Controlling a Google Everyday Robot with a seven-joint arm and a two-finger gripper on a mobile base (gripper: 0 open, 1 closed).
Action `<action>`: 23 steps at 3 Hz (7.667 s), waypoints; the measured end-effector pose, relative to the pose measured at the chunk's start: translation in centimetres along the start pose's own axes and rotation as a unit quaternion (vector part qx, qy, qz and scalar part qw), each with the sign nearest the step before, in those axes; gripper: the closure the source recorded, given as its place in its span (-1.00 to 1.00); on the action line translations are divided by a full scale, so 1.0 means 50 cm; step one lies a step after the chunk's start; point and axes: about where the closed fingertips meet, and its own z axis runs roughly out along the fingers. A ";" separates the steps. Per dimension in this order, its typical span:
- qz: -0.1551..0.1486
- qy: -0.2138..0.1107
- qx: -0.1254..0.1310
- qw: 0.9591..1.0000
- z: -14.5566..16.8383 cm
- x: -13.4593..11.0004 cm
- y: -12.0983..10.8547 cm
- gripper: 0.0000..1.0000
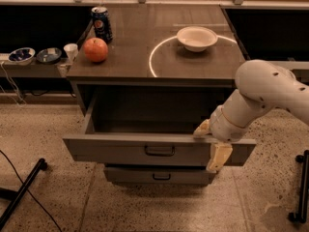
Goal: Open top drawer
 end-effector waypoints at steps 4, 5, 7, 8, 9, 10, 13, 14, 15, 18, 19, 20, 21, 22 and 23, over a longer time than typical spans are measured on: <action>0.001 -0.010 0.003 1.000 -0.002 -0.051 -0.070 -0.46; 0.010 -0.017 0.022 1.000 -0.028 -0.039 -0.091 -0.56; 0.041 -0.008 0.081 0.996 -0.102 0.002 -0.116 -1.00; 0.040 -0.013 0.068 0.997 -0.087 -0.005 -0.127 -1.00; 0.040 -0.012 0.058 0.997 -0.060 -0.013 -0.149 -0.68; 0.042 -0.015 0.056 0.997 -0.043 -0.013 -0.168 -0.40; 0.039 -0.012 0.044 0.998 -0.006 -0.016 -0.193 -0.24; 0.039 -0.013 0.044 0.998 -0.007 -0.018 -0.199 -0.22; 0.039 -0.013 0.044 0.998 -0.013 -0.020 -0.198 -0.04; 0.037 -0.029 0.051 0.998 -0.052 0.002 -0.193 0.44; 0.042 -0.031 0.055 0.997 -0.037 0.010 -0.202 0.92; 0.040 -0.022 0.057 0.997 0.002 0.002 -0.213 1.00; 0.028 -0.007 0.052 0.998 0.065 -0.009 -0.212 1.00; 0.027 -0.006 0.048 0.998 0.075 -0.002 -0.207 1.00; 0.024 -0.007 0.030 0.999 0.091 0.007 -0.187 1.00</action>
Offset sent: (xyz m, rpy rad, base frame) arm 0.0149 0.0171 0.0140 0.0377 0.0120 0.0020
